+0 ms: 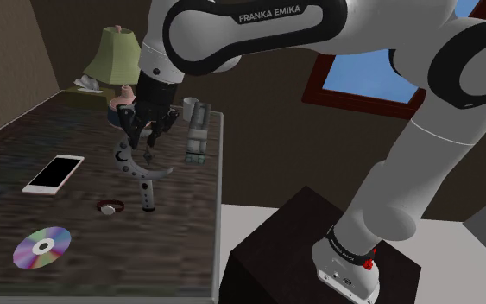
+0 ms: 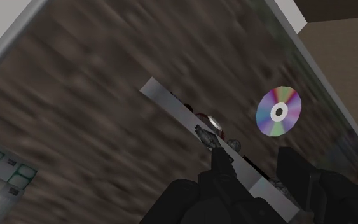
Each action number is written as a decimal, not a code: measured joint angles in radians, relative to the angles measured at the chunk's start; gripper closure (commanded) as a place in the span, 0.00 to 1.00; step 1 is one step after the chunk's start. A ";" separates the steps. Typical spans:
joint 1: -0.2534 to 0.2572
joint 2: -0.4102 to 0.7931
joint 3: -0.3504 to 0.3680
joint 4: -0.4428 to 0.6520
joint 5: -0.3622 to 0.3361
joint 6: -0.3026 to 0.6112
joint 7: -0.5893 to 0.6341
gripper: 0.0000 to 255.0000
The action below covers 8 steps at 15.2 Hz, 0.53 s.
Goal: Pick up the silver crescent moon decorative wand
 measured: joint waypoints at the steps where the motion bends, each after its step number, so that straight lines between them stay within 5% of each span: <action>1: 0.000 0.000 0.000 0.000 0.000 0.000 0.000 1.00; 8: -0.002 -0.010 -0.002 0.057 -0.003 -0.067 0.010 1.00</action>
